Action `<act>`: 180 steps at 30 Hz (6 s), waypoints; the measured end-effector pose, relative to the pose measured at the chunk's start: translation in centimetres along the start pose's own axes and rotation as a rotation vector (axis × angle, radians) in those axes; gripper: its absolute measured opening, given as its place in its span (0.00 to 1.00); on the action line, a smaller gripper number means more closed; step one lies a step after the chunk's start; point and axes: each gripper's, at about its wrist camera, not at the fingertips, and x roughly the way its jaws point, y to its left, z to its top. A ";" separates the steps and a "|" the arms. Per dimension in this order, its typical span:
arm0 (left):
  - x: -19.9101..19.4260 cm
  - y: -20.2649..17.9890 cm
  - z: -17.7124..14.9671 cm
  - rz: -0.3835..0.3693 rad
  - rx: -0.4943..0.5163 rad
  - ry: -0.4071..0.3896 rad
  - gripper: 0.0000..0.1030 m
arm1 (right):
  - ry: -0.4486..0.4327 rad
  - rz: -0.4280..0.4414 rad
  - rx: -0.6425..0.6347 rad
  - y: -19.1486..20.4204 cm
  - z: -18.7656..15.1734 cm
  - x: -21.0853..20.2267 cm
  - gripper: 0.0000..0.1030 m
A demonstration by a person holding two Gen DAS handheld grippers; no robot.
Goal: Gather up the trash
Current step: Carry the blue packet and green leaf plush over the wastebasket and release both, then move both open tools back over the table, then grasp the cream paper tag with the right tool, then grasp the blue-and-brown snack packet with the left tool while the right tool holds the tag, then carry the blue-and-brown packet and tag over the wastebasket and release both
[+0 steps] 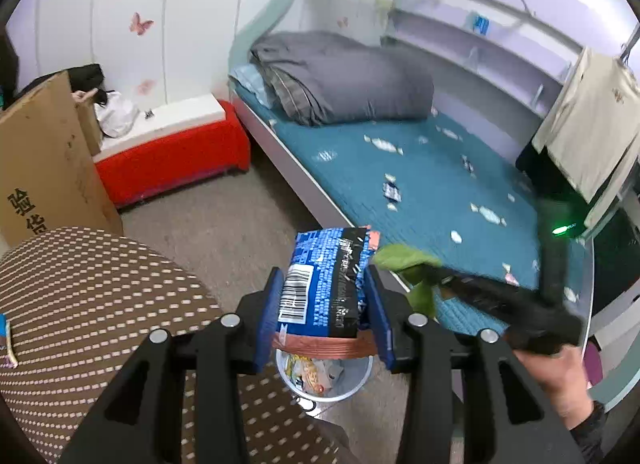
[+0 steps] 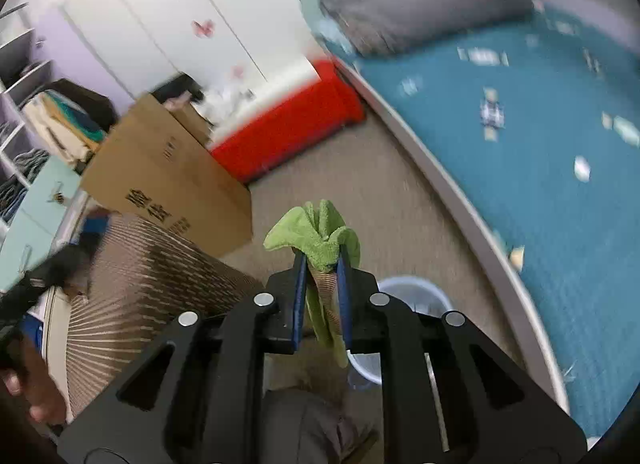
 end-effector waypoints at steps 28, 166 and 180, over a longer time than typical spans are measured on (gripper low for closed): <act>12.1 -5.0 0.0 0.044 0.105 0.224 0.90 | -0.047 -0.083 0.264 -8.7 -1.6 -0.8 0.94; -9.9 24.7 -8.0 0.140 -0.182 -0.077 0.15 | 0.029 0.196 -0.554 32.1 -6.4 4.5 0.22; -10.0 9.0 -4.0 0.037 0.059 -0.107 0.15 | -0.162 0.128 -0.415 21.3 -1.6 -5.8 0.22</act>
